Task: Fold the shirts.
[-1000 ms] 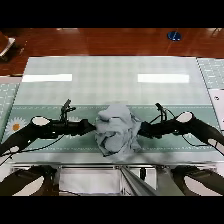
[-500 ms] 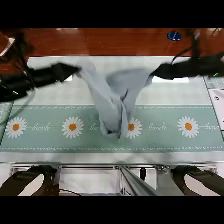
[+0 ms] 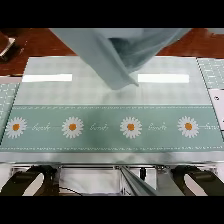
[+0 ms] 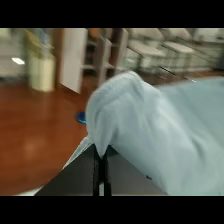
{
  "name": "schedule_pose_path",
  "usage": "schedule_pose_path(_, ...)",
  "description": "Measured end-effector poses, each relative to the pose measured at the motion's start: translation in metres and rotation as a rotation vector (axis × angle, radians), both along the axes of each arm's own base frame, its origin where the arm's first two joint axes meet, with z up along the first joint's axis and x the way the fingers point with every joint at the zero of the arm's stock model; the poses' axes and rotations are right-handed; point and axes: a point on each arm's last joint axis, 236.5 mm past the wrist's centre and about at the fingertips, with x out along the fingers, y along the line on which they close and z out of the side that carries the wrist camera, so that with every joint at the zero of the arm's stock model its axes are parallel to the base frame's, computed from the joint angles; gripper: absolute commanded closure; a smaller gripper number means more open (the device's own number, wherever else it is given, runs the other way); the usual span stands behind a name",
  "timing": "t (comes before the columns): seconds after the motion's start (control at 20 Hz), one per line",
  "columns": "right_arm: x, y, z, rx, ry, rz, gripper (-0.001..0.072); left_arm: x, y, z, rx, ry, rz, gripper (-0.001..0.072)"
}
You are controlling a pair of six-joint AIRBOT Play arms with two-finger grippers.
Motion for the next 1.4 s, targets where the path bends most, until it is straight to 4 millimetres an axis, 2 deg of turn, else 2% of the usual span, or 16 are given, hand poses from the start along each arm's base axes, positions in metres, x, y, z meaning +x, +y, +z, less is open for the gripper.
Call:
schedule_pose_path(0.15,-0.049,-0.025,0.025,-0.013,-0.099,-0.097,0.0696,-0.049,0.014,0.024,0.031,-0.084,0.067,0.0681)
schedule_pose_path(0.25,-0.068,-0.037,0.029,-0.016,-0.122,-0.142,0.0695,-0.071,0.017,0.019,0.06,-0.073,0.081,0.0681)
schedule_pose_path(0.35,-0.078,-0.044,0.027,-0.016,-0.118,-0.171,0.0696,-0.077,0.017,-0.002,0.091,-0.003,0.077,0.0681)
schedule_pose_path(0.4,-0.076,-0.047,0.02,-0.017,-0.095,-0.183,0.0695,-0.075,0.016,-0.018,0.104,0.051,0.07,0.0681)
schedule_pose_path(0.5,-0.065,-0.049,-0.001,-0.021,-0.023,-0.196,0.0695,-0.062,0.014,-0.065,0.128,0.203,0.05,0.0681)
schedule_pose_path(0.6,-0.04,-0.048,-0.04,-0.03,0.097,-0.196,0.0696,-0.043,0.007,-0.121,0.125,0.366,0.01,0.0681)
schedule_pose_path(0.7,-0.006,-0.041,-0.09,-0.034,0.241,-0.174,0.0696,-0.022,-0.002,-0.182,0.098,0.525,-0.03,0.0681)
schedule_pose_path(0.95,0.091,-0.018,-0.233,-0.018,0.601,-0.116,0.0695,0.036,-0.01,-0.329,-0.002,0.821,-0.025,0.0681)
schedule_pose_path(1.1,0.14,0.005,-0.31,0.047,0.773,-0.06,0.0695,0.062,-0.009,-0.397,-0.02,0.947,0.008,0.068)
schedule_pose_path(1.25,0.174,0.029,-0.381,0.144,0.917,-0.015,0.0695,0.083,-0.005,-0.455,-0.029,1.053,0.054,0.068)
schedule_pose_path(1.3,0.182,0.034,-0.399,0.174,0.951,-0.009,0.0644,0.089,-0.003,-0.469,-0.034,1.076,0.068,0.067)
schedule_pose_path(1.35,0.19,0.038,-0.415,0.209,0.979,-0.008,0.04,0.093,-0.003,-0.482,-0.036,1.103,0.077,0.0512)
schedule_pose_path(1.4,0.194,0.039,-0.428,0.233,1.006,-0.012,0.0298,0.097,-0.002,-0.49,-0.035,1.119,0.083,0.0206)
